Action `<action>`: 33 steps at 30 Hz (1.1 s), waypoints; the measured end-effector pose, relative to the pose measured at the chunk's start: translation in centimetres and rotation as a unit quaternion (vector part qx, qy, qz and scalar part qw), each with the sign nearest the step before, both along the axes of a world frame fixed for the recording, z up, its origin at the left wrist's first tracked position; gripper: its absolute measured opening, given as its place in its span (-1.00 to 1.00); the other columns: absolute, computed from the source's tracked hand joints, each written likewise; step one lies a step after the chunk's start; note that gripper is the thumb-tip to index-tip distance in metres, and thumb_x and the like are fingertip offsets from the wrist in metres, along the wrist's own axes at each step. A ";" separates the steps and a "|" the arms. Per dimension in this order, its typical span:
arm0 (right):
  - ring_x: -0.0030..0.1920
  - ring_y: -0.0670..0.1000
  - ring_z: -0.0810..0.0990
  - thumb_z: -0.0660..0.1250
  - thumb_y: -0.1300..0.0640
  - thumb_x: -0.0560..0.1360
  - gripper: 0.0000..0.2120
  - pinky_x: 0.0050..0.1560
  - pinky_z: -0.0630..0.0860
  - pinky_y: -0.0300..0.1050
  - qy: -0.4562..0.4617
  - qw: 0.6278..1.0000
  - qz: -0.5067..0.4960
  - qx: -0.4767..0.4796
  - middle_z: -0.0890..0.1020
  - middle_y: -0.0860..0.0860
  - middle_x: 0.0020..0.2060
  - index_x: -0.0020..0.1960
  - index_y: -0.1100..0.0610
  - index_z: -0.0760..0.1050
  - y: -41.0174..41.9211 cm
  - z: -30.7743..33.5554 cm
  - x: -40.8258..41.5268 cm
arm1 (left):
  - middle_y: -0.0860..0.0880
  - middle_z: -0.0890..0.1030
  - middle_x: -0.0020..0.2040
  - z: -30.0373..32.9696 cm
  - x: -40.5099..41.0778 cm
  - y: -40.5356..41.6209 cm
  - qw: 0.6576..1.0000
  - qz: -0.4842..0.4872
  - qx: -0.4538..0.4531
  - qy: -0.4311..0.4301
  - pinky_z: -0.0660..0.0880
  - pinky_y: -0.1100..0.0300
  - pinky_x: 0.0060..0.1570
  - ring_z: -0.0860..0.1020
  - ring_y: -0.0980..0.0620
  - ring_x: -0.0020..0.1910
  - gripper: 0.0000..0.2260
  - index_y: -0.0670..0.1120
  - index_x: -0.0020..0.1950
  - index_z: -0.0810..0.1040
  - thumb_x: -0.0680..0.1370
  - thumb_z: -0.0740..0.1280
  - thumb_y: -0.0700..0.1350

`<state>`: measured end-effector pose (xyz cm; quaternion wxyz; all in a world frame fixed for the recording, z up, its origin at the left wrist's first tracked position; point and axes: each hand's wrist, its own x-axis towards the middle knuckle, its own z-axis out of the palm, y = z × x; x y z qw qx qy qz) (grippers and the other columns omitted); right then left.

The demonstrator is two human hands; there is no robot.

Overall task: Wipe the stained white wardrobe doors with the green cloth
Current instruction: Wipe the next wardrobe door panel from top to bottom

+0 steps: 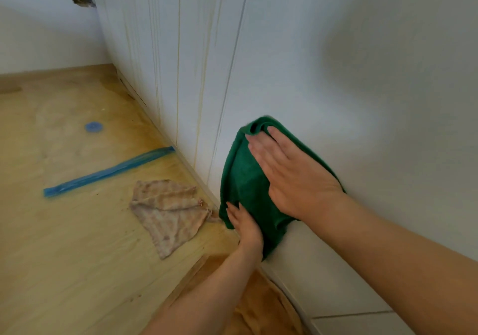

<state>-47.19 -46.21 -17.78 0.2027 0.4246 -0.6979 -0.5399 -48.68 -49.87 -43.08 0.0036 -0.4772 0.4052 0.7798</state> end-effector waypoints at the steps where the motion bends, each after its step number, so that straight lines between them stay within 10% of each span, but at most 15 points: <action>1: 0.55 0.32 -0.17 -0.40 0.11 0.44 -0.30 0.39 -0.44 0.29 -0.003 1.000 -0.007 0.005 -0.20 0.36 0.54 0.50 0.47 -0.32 0.0 0.1 0.2 | 0.08 0.04 0.65 1.0 1.1 1.1 0.999 -0.044 -0.009 0.029 0.05 -0.14 0.58 0.09 -0.05 0.61 -0.04 0.21 0.65 -0.02 0.33 -0.08 0.64; 3: 0.55 0.32 -0.17 -0.42 0.12 0.43 -0.29 0.40 -0.44 0.29 -0.002 1.000 0.002 0.000 -0.19 0.36 0.54 0.50 0.48 -0.32 0.1 0.1 0.1 | 0.05 -0.03 0.65 2.1 2.6 1.7 0.989 -0.091 -0.062 0.101 0.01 -0.11 0.59 0.01 -0.07 0.63 -0.35 0.06 0.67 -0.06 0.64 0.04 0.25; 7: 0.56 0.31 -0.17 -0.27 0.08 0.57 -0.36 0.39 -0.44 0.27 -0.020 1.000 0.011 0.000 -0.19 0.33 0.55 0.48 0.47 -0.36 0.1 -0.3 -0.1 | 0.12 0.25 0.58 -7.6 -5.7 -4.0 0.993 0.091 0.032 0.064 0.23 -0.29 0.44 0.30 -0.13 0.50 -0.17 0.34 0.54 0.21 0.28 0.14 0.53; 11: 0.56 0.31 -0.16 -0.22 0.08 0.60 -0.37 0.39 -0.45 0.25 -0.032 0.999 0.006 -0.013 -0.16 0.34 0.55 0.47 0.46 -0.36 -0.2 -1.1 -0.3 | 0.06 0.58 0.33 -16.2 -13.0 -7.7 0.981 0.149 0.043 0.117 0.47 -0.20 0.26 0.53 -0.12 0.31 -0.44 0.28 0.29 0.54 0.33 0.16 0.33; 17: 0.54 0.33 -0.21 -0.23 0.01 0.63 -0.36 0.31 -0.49 0.31 -0.030 0.999 -0.001 0.022 -0.20 0.32 0.55 0.40 0.48 -0.42 -0.7 -1.5 -0.4 | 0.15 0.36 0.49 -3.1 -0.3 -1.5 0.986 0.083 0.073 0.125 0.33 -0.16 0.43 0.39 0.01 0.41 -0.28 0.28 0.50 0.29 0.39 0.16 0.50; 25: 0.55 0.32 -0.21 -0.21 0.04 0.63 -0.36 0.35 -0.46 0.27 -0.016 1.000 0.002 0.014 -0.20 0.34 0.54 0.46 0.48 -0.39 -0.6 -2.1 -0.5 | 0.11 0.50 0.41 -17.9 -12.9 -8.2 0.983 0.144 0.053 0.105 0.43 -0.17 0.25 0.50 -0.07 0.33 -0.43 0.35 0.34 0.48 0.36 0.14 0.45; 33: 0.55 0.30 -0.24 -0.19 -0.08 0.66 -0.30 0.41 -0.40 0.27 0.006 1.000 0.004 0.021 -0.23 0.33 0.54 0.51 0.43 -0.33 0.2 0.9 -0.2 | 0.06 0.59 0.32 -8.7 -10.7 -6.8 0.980 0.122 0.042 0.150 0.50 -0.11 0.21 0.60 -0.05 0.22 -0.29 0.38 0.39 0.44 0.33 0.08 0.64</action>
